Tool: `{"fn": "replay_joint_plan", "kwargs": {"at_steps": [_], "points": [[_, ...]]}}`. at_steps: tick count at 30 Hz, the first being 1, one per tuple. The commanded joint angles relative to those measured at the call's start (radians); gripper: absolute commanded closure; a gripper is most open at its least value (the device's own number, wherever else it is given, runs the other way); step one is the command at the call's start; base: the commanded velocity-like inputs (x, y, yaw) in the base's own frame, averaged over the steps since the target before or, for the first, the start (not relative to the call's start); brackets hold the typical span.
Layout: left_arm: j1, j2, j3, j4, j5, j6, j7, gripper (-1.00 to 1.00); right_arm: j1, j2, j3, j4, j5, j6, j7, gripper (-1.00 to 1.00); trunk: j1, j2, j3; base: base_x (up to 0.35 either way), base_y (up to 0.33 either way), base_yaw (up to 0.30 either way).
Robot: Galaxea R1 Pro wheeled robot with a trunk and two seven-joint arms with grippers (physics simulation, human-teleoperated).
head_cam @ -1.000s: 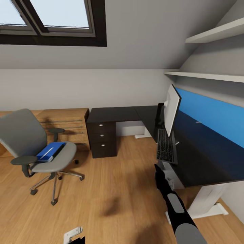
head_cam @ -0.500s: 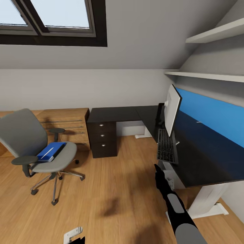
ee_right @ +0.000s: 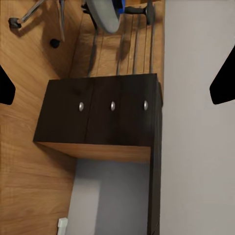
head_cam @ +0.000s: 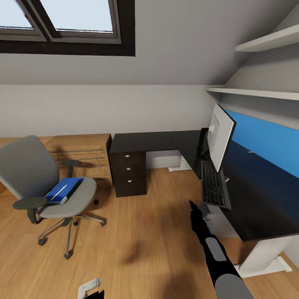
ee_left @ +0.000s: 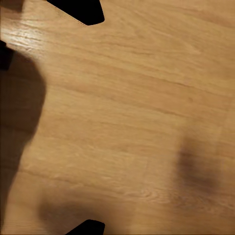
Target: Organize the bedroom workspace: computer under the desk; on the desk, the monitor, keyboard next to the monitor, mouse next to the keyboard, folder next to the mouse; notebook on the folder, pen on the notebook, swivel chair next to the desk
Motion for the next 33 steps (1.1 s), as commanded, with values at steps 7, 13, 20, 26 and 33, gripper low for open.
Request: {"fn": "replay_joint_plan", "kwargs": {"at_steps": [7, 13, 20, 26, 33], "points": [[-0.001, 0.000, -0.001, 0.000, 0.010, -0.002, 0.002, -1.00, -0.001, 0.001, -0.008, -0.001, -0.037, 0.010, 0.005, -1.00, 0.000, -0.001, -0.001, 0.059, 0.027, 0.000], [-0.001, 0.000, -0.001, 0.000, 0.010, -0.002, 0.002, -1.00, -0.001, 0.001, -0.008, -0.001, -0.077, 0.007, 0.007, -1.00, 0.000, -0.001, -0.001, 0.011, 0.005, 0.000], [-0.001, 0.000, -0.001, 0.000, 0.010, -0.002, 0.002, -1.00, -0.001, 0.001, -0.008, -0.001, -0.092, 0.006, 0.007, -1.00, 0.000, -0.001, -0.001, 0.003, 0.001, -0.047], [-0.001, 0.000, -0.001, 0.000, 0.010, -0.002, 0.002, -1.00, -0.001, 0.001, -0.008, -0.001, -0.096, 0.006, 0.007, -1.00, 0.000, -0.001, -0.003, 0.000, 0.000, -0.212], [-0.001, 0.000, -0.001, 0.000, 0.010, -0.002, 0.002, -1.00, -0.001, 0.000, -0.008, -0.001, -0.096, 0.006, 0.011, -1.00, 0.000, -0.001, -0.006, 0.000, 0.000, -0.244]]}}
